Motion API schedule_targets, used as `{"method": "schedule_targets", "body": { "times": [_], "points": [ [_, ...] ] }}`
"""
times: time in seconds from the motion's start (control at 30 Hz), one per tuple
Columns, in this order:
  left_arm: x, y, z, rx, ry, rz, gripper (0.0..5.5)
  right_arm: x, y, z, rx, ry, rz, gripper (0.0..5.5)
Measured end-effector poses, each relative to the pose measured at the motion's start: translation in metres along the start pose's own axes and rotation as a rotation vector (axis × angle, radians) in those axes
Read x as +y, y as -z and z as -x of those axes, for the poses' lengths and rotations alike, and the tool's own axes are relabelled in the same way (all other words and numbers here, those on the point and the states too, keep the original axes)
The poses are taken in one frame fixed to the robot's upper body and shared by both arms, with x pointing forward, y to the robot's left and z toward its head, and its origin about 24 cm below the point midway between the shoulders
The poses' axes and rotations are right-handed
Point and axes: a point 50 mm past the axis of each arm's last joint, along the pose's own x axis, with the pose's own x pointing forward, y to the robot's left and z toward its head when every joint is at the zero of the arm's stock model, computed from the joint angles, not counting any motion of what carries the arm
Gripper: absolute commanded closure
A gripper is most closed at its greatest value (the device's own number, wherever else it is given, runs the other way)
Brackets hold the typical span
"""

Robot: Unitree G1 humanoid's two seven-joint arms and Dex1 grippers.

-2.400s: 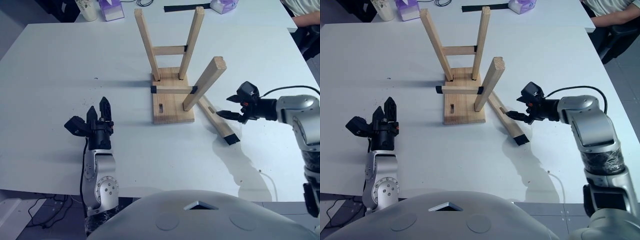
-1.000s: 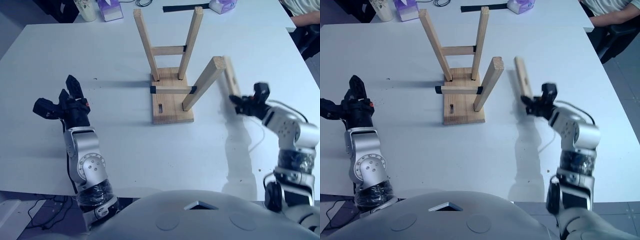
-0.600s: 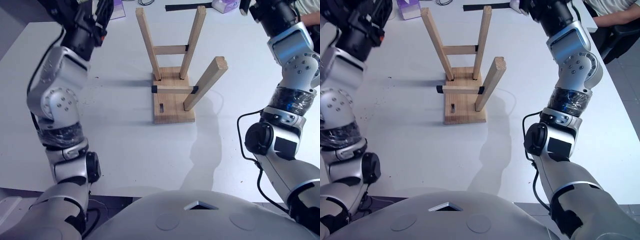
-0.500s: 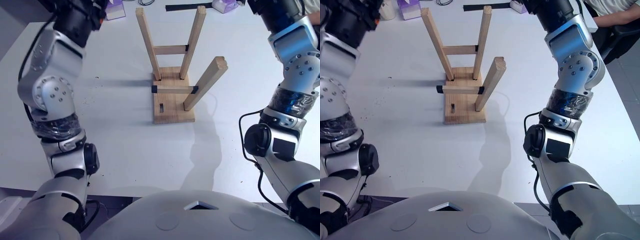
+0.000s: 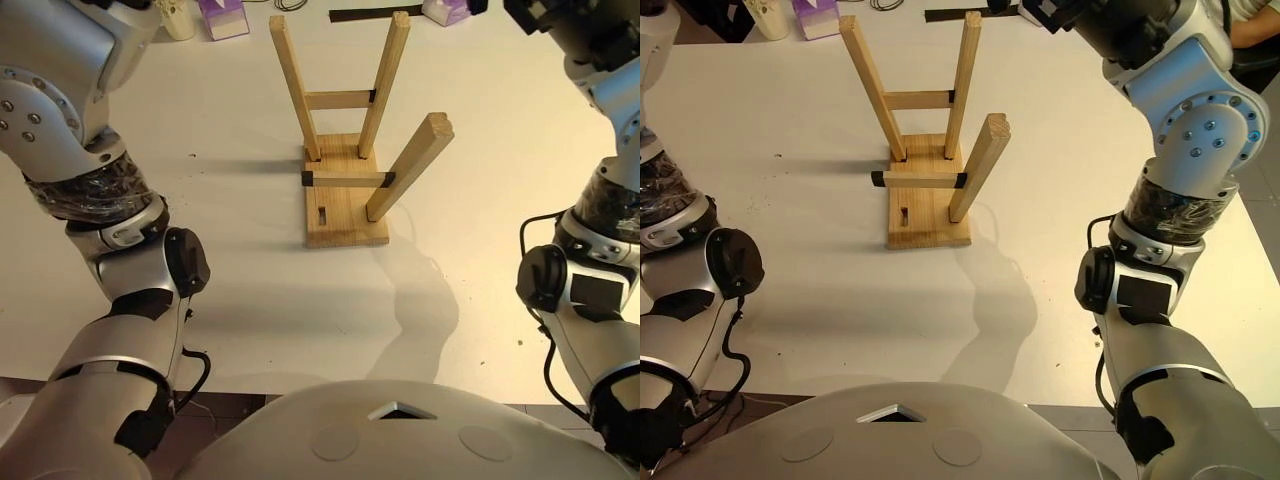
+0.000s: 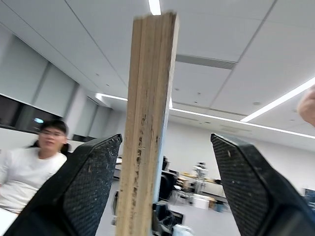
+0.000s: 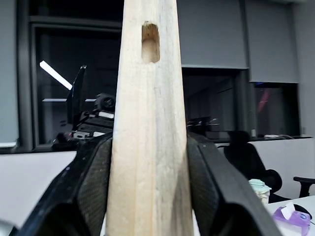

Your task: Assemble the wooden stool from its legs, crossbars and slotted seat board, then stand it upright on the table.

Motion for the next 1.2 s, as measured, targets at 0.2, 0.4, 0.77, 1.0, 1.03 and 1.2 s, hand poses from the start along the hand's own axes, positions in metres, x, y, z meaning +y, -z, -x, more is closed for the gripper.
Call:
{"method": "schedule_targets", "body": {
  "times": [0.2,0.4,0.77,1.0,1.03,1.2],
  "points": [
    [-0.006,0.004,0.000,0.036,0.055,0.086,2.13,0.001,-0.005,-0.003,0.078,-0.144,-0.047,3.44],
    [-0.009,0.006,0.002,0.032,0.053,0.042,2.13,-0.001,0.011,-0.011,0.187,-0.233,-0.108,3.45],
    [-0.006,0.025,0.006,0.120,0.042,0.021,2.13,0.002,0.020,-0.009,0.313,-0.289,-0.094,3.45],
    [-0.007,0.032,0.011,0.175,0.038,-0.013,2.13,-0.002,0.024,-0.002,0.351,-0.285,-0.085,3.45],
    [-0.006,0.033,0.013,0.177,0.029,-0.014,2.13,-0.003,0.027,0.001,0.360,-0.281,-0.096,3.45],
    [-0.006,0.032,0.015,0.189,0.007,-0.048,2.13,-0.008,0.027,0.012,0.391,-0.265,-0.089,3.45]
  ]
}}
